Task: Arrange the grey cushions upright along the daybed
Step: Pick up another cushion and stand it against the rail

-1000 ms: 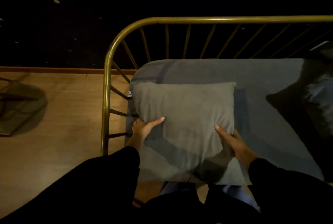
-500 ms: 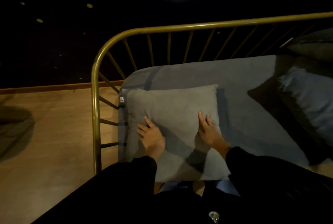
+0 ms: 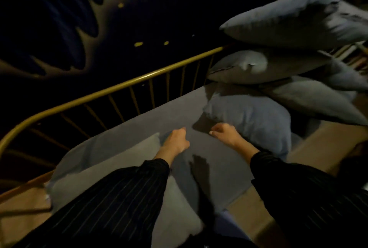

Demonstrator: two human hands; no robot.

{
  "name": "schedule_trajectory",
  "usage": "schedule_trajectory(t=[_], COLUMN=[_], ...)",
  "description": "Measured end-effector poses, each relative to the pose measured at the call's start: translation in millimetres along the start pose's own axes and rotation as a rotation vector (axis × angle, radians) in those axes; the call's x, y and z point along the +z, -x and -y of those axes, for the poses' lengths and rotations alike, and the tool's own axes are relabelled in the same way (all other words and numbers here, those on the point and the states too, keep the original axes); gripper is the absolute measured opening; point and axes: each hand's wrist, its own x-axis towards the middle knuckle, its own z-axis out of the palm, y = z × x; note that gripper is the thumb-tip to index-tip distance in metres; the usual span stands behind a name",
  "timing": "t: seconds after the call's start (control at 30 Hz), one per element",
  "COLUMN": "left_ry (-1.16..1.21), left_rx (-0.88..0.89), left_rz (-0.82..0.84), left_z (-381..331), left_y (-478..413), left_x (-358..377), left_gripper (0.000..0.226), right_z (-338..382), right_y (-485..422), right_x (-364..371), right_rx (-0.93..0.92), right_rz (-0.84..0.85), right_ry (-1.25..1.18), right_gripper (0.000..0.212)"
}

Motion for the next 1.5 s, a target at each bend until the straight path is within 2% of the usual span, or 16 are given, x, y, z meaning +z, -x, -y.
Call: schedule_trajectory(t=[0.17, 0.27, 0.33, 0.43, 0.53, 0.63, 0.73, 0.83, 0.9, 0.97, 1.07, 1.23, 1.33, 1.43, 1.5], left_ry=[0.000, 0.023, 0.056, 0.188, 0.379, 0.560, 0.561, 0.554, 0.516, 0.479, 0.461, 0.466, 0.440, 0.436, 0.483], left_rx=[0.178, 0.275, 0.343, 0.393, 0.347, 0.245, 0.225, 0.247, 0.242, 0.212, 0.142, 0.128, 0.145, 0.171, 0.194], left_rz=[-0.061, -0.243, -0.385, -0.545, -0.559, -0.506, -0.442, -0.329, -0.280, -0.271, -0.377, -0.566, -0.642, -0.671, -0.683], left_z=[-125.1, -206.1, -256.2, -325.5, -388.7, -442.9, -477.2, -490.1, -485.6, -476.3, -474.2, -452.5, -426.4, -399.8, -390.0], left_y=[-58.8, -87.5, -108.4, -135.4, -155.4, -171.6, -185.0, -197.0, -220.2, -242.3, -207.7, -168.5, -164.8, -158.3, -152.7], left_x=[-36.7, -61.2, -77.1, -103.1, -121.4, -132.5, -139.9, -141.3, -138.4, -130.5, -101.6, -28.5, -1.5, 18.7, 26.7], left_gripper=[0.045, 0.049, 0.049, 0.048, 0.059, 0.071, 0.072, 0.078, 0.076, 0.060, 0.048, 0.029, 0.028, 0.031, 0.030], right_z=[-51.9, -75.2, -94.9, -134.6, -174.8, -196.1, -201.9, -203.3, -203.8, -205.5, -212.8, -216.5, -217.4, -213.2, -211.4], right_y=[-47.2, -73.4, -82.9, -87.1, -91.1, -103.4, -128.9, -151.6, -158.3, -155.9, -157.8, -175.6, -192.0, -202.6, -205.7], right_x=[-124.7, -201.2, -255.5, -338.0, -413.7, -471.1, -506.5, -517.2, -506.8, -494.3, -490.0, -510.1, -516.8, -516.1, -513.1], right_rx=[0.019, 0.042, 0.122, 0.281, 0.316, 0.232, 0.055, -0.024, -0.084, -0.109, -0.058, 0.047, 0.097, 0.116, 0.089], right_rz=[-0.387, -0.641, -0.873, -1.201, -1.342, -1.266, -0.988, -0.715, -0.654, -0.706, -0.834, -0.825, -0.677, -0.472, -0.346], right_ry=[-0.184, -0.247, -0.307, -0.431, -0.501, -0.349, -0.196, 0.017, 0.082, 0.049, 0.125, 0.042, 0.003, -0.153, -0.250], right_gripper=[0.030, 0.026, 0.025, 0.025, 0.025, 0.035, 0.047, 0.053, 0.050, 0.039, 0.040, 0.039, 0.057, 0.088, 0.096])
